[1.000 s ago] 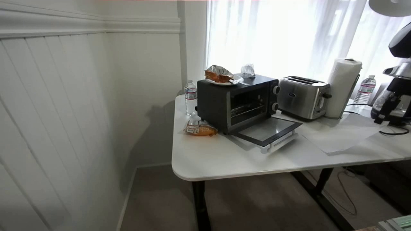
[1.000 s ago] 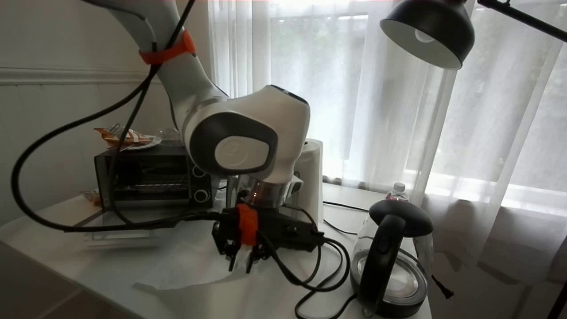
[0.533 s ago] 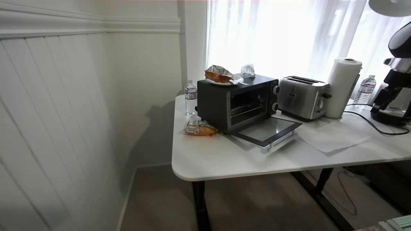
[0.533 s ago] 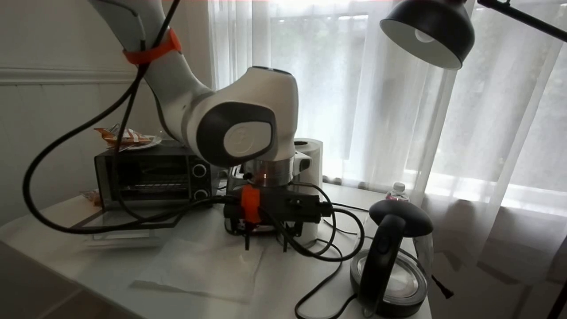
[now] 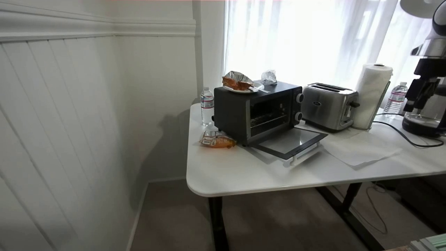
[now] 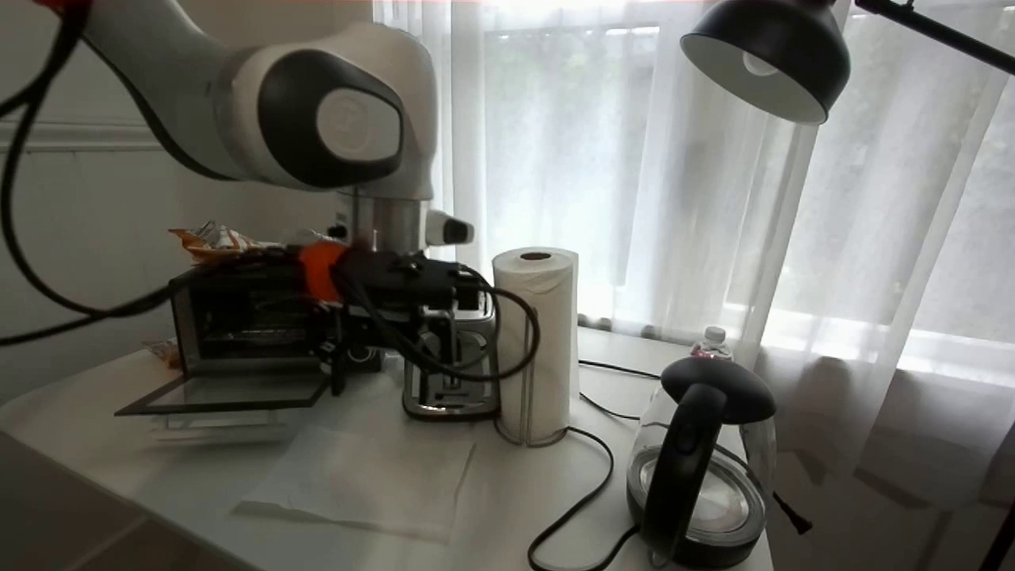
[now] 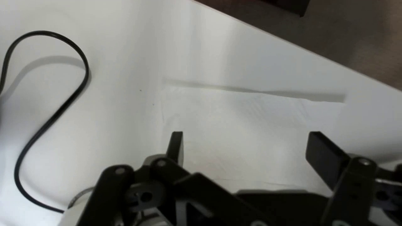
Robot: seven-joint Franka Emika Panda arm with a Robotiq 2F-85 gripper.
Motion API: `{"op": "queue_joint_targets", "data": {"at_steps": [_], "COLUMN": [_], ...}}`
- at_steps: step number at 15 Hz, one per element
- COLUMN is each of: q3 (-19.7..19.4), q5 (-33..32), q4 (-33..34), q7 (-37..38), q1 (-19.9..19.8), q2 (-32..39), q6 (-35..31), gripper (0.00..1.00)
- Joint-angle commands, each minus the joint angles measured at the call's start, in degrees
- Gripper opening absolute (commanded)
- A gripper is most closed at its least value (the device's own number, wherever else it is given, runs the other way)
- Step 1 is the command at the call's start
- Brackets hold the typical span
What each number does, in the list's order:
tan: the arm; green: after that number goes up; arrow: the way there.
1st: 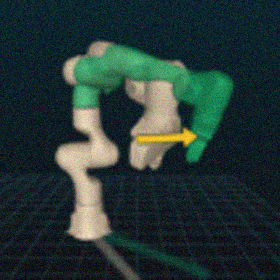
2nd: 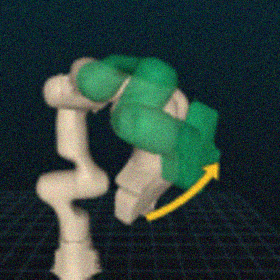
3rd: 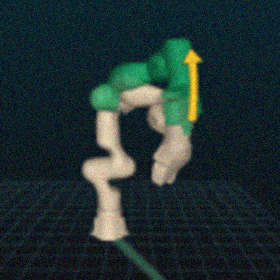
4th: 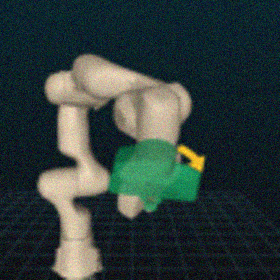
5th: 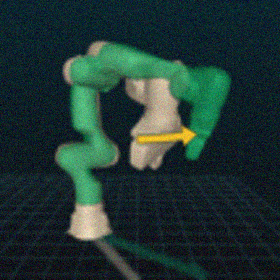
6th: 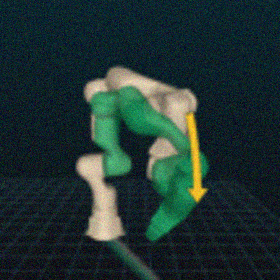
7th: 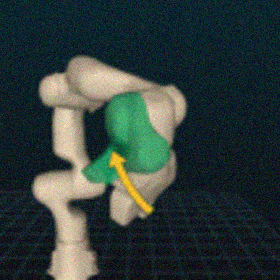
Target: Cut out the paper towel and put it on the cupboard
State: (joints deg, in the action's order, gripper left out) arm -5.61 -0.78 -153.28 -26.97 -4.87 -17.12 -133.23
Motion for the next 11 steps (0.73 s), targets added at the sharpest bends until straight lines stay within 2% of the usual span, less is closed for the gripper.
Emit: {"op": "queue_joint_targets", "data": {"at_steps": [1, 5, 6, 11], "q3": [2.71, 6.13, 4.7, 5.45], "q5": [2.15, 1.03, 0.55, 0.6], "q4": [-2.35, -0.92, -0.23, -0.23], "q7": [7.78, 21.42, 17.15, 20.6], "q1": [4.38, 4.86, 5.65, 5.51], "q2": [-10.51, -13.52, -10.66, -11.96], "q6": [4.35, 4.21, 3.29, 3.38], "gripper": [1.0, 1.0, 1.0, 1.0]}}
